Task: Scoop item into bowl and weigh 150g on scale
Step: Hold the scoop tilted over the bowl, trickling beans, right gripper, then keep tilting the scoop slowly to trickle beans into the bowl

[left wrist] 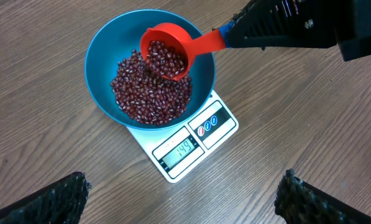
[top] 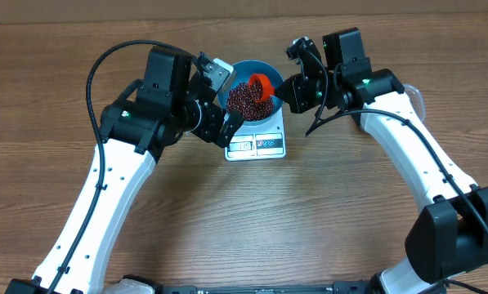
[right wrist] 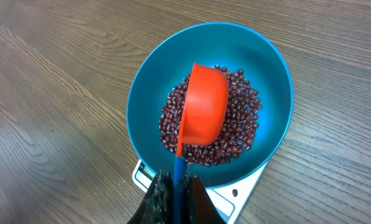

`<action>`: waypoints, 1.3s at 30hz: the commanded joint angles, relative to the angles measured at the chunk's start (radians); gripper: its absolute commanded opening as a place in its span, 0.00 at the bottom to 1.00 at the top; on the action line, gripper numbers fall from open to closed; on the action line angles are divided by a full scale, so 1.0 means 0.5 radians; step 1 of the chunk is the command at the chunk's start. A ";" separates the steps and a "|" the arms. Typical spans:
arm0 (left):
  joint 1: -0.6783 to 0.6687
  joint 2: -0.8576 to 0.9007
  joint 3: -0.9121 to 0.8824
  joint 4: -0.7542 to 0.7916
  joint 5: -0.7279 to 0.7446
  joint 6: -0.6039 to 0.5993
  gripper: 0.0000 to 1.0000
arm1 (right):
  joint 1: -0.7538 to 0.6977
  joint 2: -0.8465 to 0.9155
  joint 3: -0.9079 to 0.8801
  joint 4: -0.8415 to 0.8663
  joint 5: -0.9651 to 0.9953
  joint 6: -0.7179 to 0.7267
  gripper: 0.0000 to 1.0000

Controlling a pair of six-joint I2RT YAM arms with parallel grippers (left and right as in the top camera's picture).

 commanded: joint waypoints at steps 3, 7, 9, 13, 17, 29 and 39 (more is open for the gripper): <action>-0.004 -0.047 0.030 0.002 0.031 0.037 1.00 | 0.006 -0.081 0.063 0.007 -0.003 -0.014 0.04; -0.004 -0.047 0.030 0.002 0.031 0.037 1.00 | 0.006 -0.081 0.063 0.007 -0.002 -0.006 0.04; -0.004 -0.047 0.030 0.002 0.031 0.037 1.00 | 0.006 -0.081 0.063 0.008 -0.002 0.024 0.04; -0.004 -0.047 0.030 0.002 0.031 0.037 1.00 | 0.006 -0.081 0.063 0.008 -0.002 0.024 0.04; -0.004 -0.047 0.030 0.002 0.031 0.037 1.00 | 0.006 -0.081 0.063 0.008 -0.002 0.024 0.04; -0.004 -0.047 0.030 0.002 0.031 0.037 1.00 | 0.000 -0.081 0.063 0.000 0.033 0.016 0.04; -0.004 -0.047 0.030 0.002 0.031 0.037 1.00 | 0.005 -0.080 0.063 -0.043 -0.123 -0.166 0.04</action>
